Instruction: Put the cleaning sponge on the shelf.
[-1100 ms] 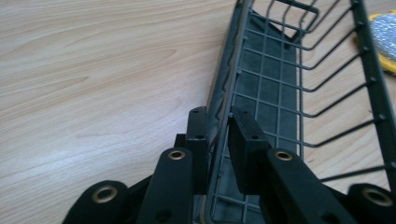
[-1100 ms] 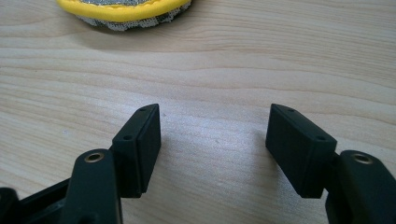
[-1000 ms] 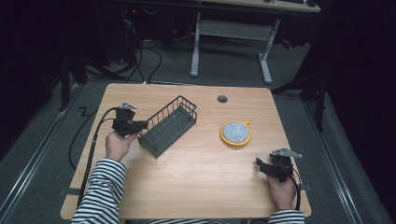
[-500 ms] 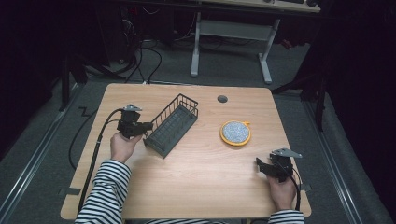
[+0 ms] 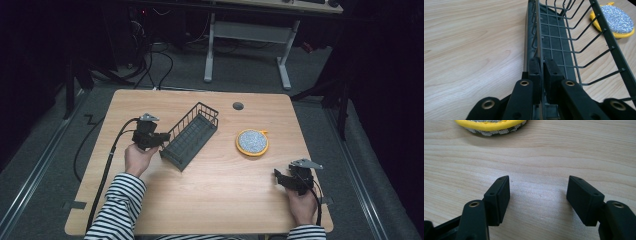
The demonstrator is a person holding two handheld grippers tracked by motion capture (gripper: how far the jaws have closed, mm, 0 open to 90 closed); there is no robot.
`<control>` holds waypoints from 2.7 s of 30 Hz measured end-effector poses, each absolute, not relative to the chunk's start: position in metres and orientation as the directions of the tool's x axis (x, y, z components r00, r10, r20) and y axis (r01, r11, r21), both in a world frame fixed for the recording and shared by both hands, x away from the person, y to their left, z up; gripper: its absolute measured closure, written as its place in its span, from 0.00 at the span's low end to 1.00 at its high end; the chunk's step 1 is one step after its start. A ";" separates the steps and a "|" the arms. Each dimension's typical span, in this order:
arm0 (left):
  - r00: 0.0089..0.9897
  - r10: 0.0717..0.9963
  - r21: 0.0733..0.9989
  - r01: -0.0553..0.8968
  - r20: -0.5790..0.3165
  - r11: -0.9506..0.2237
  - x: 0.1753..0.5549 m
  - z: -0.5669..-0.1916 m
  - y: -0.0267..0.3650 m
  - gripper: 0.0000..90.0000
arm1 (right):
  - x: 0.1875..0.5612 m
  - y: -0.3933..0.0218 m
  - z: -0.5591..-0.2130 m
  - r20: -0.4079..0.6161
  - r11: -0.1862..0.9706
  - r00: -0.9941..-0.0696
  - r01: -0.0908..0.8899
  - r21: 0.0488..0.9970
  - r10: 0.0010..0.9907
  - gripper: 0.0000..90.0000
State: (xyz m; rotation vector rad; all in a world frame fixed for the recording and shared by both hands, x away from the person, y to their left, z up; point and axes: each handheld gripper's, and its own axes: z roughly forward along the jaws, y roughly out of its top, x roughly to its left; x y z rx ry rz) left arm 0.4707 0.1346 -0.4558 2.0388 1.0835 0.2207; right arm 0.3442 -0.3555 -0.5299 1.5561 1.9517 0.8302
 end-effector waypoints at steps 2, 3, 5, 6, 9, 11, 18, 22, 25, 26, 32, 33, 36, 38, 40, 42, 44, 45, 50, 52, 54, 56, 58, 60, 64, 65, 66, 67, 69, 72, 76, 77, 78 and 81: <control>0.626 0.754 0.719 0.616 -0.197 -0.323 0.469 -0.456 0.130 0.95 | 0.344 -0.356 -0.530 -0.013 0.158 -0.217 0.667 0.728 0.976 0.40; 0.626 0.754 0.719 0.616 -0.199 -0.322 0.469 -0.456 0.128 0.95 | 0.344 -0.356 -0.530 -0.013 0.158 -0.217 0.667 0.728 0.976 0.40; 0.633 0.748 0.719 0.613 -0.199 -0.327 0.467 -0.455 0.122 0.95 | 0.344 -0.356 -0.530 -0.013 0.158 -0.217 0.667 0.728 0.976 0.40; 0.633 0.748 0.719 0.613 -0.199 -0.327 0.467 -0.455 0.122 0.95 | 0.344 -0.356 -0.530 -0.013 0.158 -0.217 0.667 0.728 0.976 0.40; 0.643 0.740 0.720 0.607 -0.197 -0.336 0.464 -0.455 0.113 0.95 | 0.344 -0.356 -0.530 -0.014 0.159 -0.218 0.667 0.728 0.976 0.39; 0.648 0.737 0.721 0.603 -0.192 -0.342 0.460 -0.455 0.105 0.95 | 0.344 -0.355 -0.530 -0.014 0.160 -0.219 0.667 0.728 0.976 0.39; 0.665 0.721 0.723 0.594 -0.195 -0.352 0.451 -0.455 0.088 0.95 | 0.344 -0.355 -0.530 -0.013 0.160 -0.219 0.668 0.727 0.976 0.39; 0.660 0.724 0.727 0.596 -0.202 -0.340 0.447 -0.456 0.083 0.95 | 0.344 -0.355 -0.530 -0.013 0.161 -0.221 0.668 0.727 0.975 0.39; 0.654 0.727 0.729 0.599 -0.208 -0.330 0.445 -0.457 0.084 0.94 | 0.344 -0.355 -0.530 -0.012 0.160 -0.220 0.668 0.727 0.975 0.39; 0.654 0.728 0.730 0.597 -0.205 -0.331 0.443 -0.457 0.084 0.94 | 0.344 -0.355 -0.530 -0.014 0.162 -0.221 0.667 0.727 0.975 0.39; 0.649 0.731 0.735 0.599 -0.212 -0.319 0.441 -0.458 0.088 0.94 | 0.344 -0.355 -0.530 -0.014 0.161 -0.220 0.668 0.727 0.975 0.39; 0.649 0.731 0.736 0.598 -0.212 -0.317 0.441 -0.458 0.088 0.94 | 0.344 -0.355 -0.530 -0.014 0.161 -0.220 0.668 0.727 0.975 0.39; 0.644 0.734 0.738 0.601 -0.217 -0.308 0.440 -0.457 0.089 0.91 | 0.344 -0.355 -0.530 -0.014 0.161 -0.220 0.668 0.726 0.975 0.39; 0.638 0.740 0.743 0.598 -0.214 -0.301 0.439 -0.455 0.091 0.85 | 0.344 -0.355 -0.530 -0.014 0.161 -0.220 0.668 0.727 0.975 0.39; 0.631 0.747 0.748 0.596 -0.209 -0.293 0.438 -0.453 0.093 0.76 | 0.344 -0.355 -0.530 -0.014 0.161 -0.220 0.668 0.727 0.975 0.39; 0.628 0.750 0.749 0.596 -0.209 -0.290 0.438 -0.451 0.094 0.69 | 0.344 -0.355 -0.530 -0.014 0.161 -0.220 0.668 0.726 0.975 0.39; 0.619 0.758 0.764 0.585 -0.205 -0.271 0.434 -0.447 0.099 0.61 | 0.344 -0.355 -0.530 -0.014 0.161 -0.220 0.668 0.726 0.975 0.39; 0.618 0.759 0.769 0.581 -0.205 -0.266 0.433 -0.445 0.102 0.57 | 0.344 -0.355 -0.530 -0.015 0.161 -0.220 0.668 0.726 0.975 0.39; 0.605 0.769 0.785 0.572 -0.207 -0.238 0.427 -0.442 0.114 0.47 | 0.344 -0.355 -0.530 -0.017 0.164 -0.221 0.668 0.726 0.975 0.39; 0.592 0.780 0.793 0.567 -0.203 -0.224 0.422 -0.441 0.126 0.45 | 0.344 -0.355 -0.530 -0.017 0.164 -0.221 0.668 0.726 0.975 0.39; 0.585 0.785 0.798 0.564 -0.203 -0.214 0.419 -0.441 0.129 0.45 | 0.344 -0.355 -0.530 -0.017 0.163 -0.220 0.668 0.726 0.975 0.39; 0.571 0.793 0.804 0.563 -0.211 -0.191 0.415 -0.442 0.142 0.44 | 0.344 -0.355 -0.530 -0.017 0.164 -0.220 0.668 0.726 0.975 0.39; 0.565 0.797 0.804 0.564 -0.212 -0.186 0.413 -0.442 0.146 0.44 | 0.344 -0.355 -0.530 -0.017 0.163 -0.220 0.668 0.726 0.975 0.39; 0.550 0.806 0.805 0.569 -0.220 -0.169 0.411 -0.445 0.154 0.43 | 0.344 -0.355 -0.530 -0.017 0.163 -0.220 0.668 0.726 0.975 0.39; 0.519 0.826 0.805 0.575 -0.219 -0.148 0.406 -0.451 0.167 0.43 | 0.344 -0.355 -0.530 -0.016 0.162 -0.220 0.668 0.727 0.975 0.40; 0.507 0.832 0.803 0.580 -0.224 -0.137 0.403 -0.456 0.172 0.43 | 0.344 -0.355 -0.530 -0.016 0.160 -0.216 0.668 0.727 0.976 0.41; 0.507 0.832 0.803 0.580 -0.224 -0.137 0.403 -0.456 0.172 0.43 | 0.344 -0.355 -0.530 -0.016 0.160 -0.216 0.668 0.727 0.976 0.41; 0.493 0.843 0.795 0.590 -0.215 -0.142 0.401 -0.463 0.176 0.43 | 0.344 -0.355 -0.530 -0.016 0.160 -0.217 0.666 0.728 0.976 0.41; 0.483 0.851 0.787 0.598 -0.206 -0.149 0.399 -0.470 0.178 0.42 | 0.344 -0.355 -0.530 -0.016 0.160 -0.217 0.666 0.728 0.976 0.41; 0.467 0.864 0.770 0.616 -0.187 -0.166 0.396 -0.485 0.181 0.42 | 0.344 -0.355 -0.530 -0.015 0.160 -0.218 0.666 0.728 0.976 0.41; 0.441 0.878 0.751 0.641 -0.189 -0.160 0.394 -0.502 0.184 0.41 | 0.344 -0.356 -0.529 -0.014 0.162 -0.220 0.672 0.722 0.975 0.42; 0.431 0.883 0.746 0.646 -0.186 -0.159 0.394 -0.507 0.184 0.41 | 0.344 -0.355 -0.529 -0.012 0.159 -0.218 0.676 0.719 0.976 0.42; 0.427 0.885 0.743 0.651 -0.187 -0.157 0.394 -0.510 0.185 0.41 | 0.345 -0.355 -0.528 -0.008 0.159 -0.219 0.681 0.715 0.976 0.43; 0.409 0.897 0.736 0.657 -0.169 -0.162 0.395 -0.519 0.185 0.41 | 0.346 -0.357 -0.526 0.014 0.149 -0.225 0.689 0.709 0.974 0.45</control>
